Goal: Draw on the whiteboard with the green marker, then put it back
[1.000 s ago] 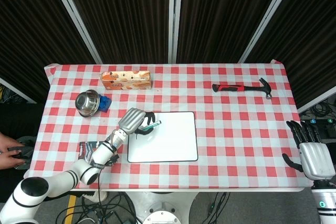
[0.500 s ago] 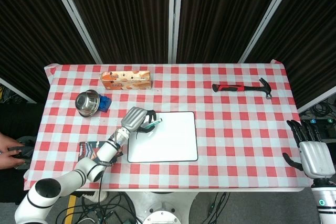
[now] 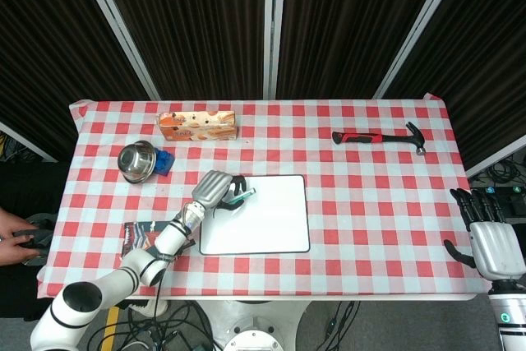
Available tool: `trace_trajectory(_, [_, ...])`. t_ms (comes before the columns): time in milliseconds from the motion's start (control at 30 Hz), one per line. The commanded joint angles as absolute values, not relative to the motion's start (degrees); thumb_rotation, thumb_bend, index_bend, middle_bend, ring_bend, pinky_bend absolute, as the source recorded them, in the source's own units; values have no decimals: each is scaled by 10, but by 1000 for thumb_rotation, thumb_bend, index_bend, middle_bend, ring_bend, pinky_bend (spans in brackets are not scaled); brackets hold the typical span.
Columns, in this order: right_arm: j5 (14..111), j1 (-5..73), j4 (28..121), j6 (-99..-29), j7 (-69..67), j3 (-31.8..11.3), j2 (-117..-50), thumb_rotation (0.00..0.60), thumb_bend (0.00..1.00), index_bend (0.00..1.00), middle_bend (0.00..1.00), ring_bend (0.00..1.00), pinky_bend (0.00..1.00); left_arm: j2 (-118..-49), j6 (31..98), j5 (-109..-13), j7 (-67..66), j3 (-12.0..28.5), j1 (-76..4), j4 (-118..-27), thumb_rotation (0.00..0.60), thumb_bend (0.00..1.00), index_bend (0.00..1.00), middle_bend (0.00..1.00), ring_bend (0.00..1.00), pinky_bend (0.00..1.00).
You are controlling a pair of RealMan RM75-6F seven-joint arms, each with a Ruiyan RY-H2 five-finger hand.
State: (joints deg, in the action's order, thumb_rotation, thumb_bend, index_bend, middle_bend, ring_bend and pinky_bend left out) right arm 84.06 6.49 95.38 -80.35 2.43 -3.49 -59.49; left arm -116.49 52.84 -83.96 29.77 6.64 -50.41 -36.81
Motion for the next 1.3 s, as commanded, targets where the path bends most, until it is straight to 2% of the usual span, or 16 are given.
trace_trajectory(33, [842, 64, 952, -805, 22, -34, -594, 600, 151, 0, 70, 0, 0, -1171, 532, -841, 294, 65, -502, -377, 600, 416, 535, 589, 704, 943])
trace_trajectory(333, [845, 56, 948, -820, 7, -35, -583, 600, 150, 0, 70, 0, 0, -1189, 550, -847, 267, 82, -522, -419, 600, 419, 535, 589, 704, 939])
trace_trajectory(467, [849, 55, 943, -822, -2, -34, -584, 600, 150, 0, 70, 0, 0, -1149, 572, -854, 253, 90, -523, -463, 600, 418, 533, 588, 704, 936])
trace_trajectory(633, [855, 57, 932, -820, -16, -33, -591, 600, 150, 0, 70, 0, 0, -1041, 547, -857, 175, 65, -507, -555, 600, 418, 529, 581, 704, 930])
trace_trajectory(800, [862, 63, 925, -816, -20, -33, -598, 600, 151, 0, 70, 0, 0, -944, 494, -805, 41, 45, -479, -649, 600, 418, 529, 577, 704, 920])
trace_trajectory(900, [868, 66, 925, -815, -20, -33, -602, 600, 151, 0, 70, 0, 0, -915, 463, -753, -27, 44, -469, -684, 600, 419, 528, 571, 704, 897])
trace_trajectory(1067, [873, 65, 925, -818, -19, -30, -606, 600, 151, 0, 70, 0, 0, -901, 441, -685, -126, 39, -462, -701, 600, 420, 519, 560, 703, 884])
trace_trajectory(1300, [873, 61, 932, -825, -11, -29, -605, 600, 150, 0, 70, 0, 0, -905, 436, -598, -198, 49, -458, -700, 600, 419, 501, 511, 686, 873])
